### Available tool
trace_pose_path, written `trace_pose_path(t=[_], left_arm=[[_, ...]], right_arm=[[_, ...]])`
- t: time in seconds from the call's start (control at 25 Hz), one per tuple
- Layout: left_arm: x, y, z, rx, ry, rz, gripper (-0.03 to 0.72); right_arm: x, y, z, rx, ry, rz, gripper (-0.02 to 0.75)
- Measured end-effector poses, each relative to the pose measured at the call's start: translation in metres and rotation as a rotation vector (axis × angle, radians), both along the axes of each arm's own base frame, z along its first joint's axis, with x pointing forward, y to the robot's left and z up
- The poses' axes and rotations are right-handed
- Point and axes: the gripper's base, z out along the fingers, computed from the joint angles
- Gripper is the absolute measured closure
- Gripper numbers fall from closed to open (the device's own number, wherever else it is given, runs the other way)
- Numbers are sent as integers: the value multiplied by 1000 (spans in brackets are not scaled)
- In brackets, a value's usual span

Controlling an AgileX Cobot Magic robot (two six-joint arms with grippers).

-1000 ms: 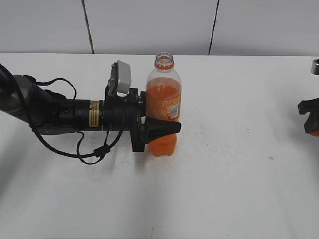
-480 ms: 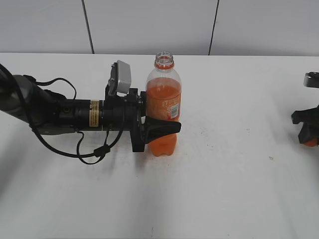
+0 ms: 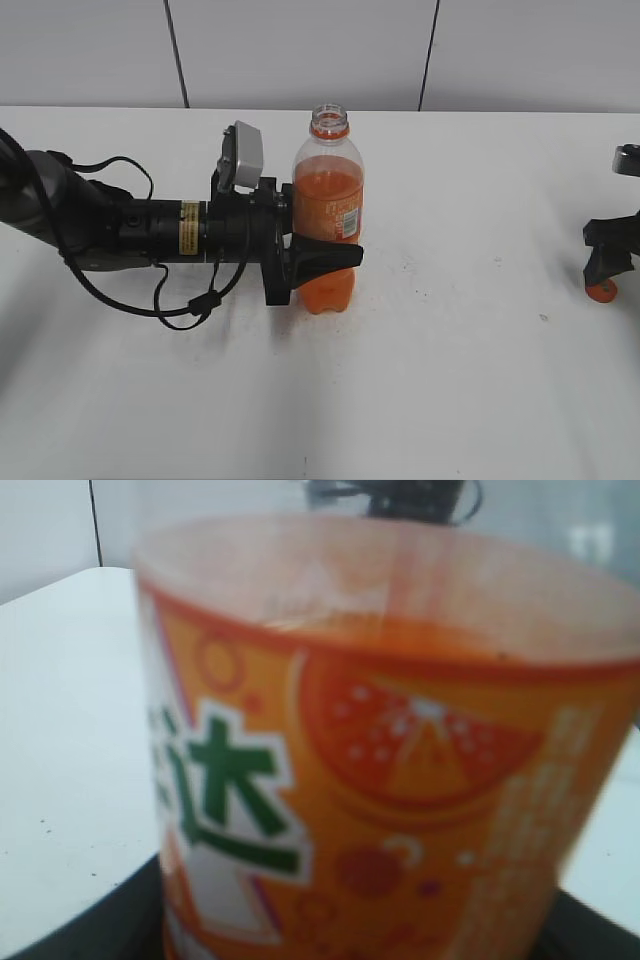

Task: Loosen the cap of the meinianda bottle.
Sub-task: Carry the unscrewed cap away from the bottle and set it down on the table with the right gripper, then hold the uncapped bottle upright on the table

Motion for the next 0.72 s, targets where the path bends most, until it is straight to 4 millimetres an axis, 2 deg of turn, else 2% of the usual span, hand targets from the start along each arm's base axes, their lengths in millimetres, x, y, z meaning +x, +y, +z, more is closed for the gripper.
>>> trace_pose_path(t=[0.12,0.28,0.36,0.6,0.72], left_arm=[[0,0,0,0,0,1,262],[0,0,1,-6,1,5,141],[0,0,1,-8,4,5,113],[0,0,2,-10,17,2,104],[-1,0,14,-11,-5,-12,103]], right_arm=[[-1,1,0,18,15,-16,180],[-2,2,3,24,18,-19,178],[-3,2,8,25,5,-21,178],[-3,2,17,24,-21,-22,178],[-3,2,21,24,-34,-23,178]])
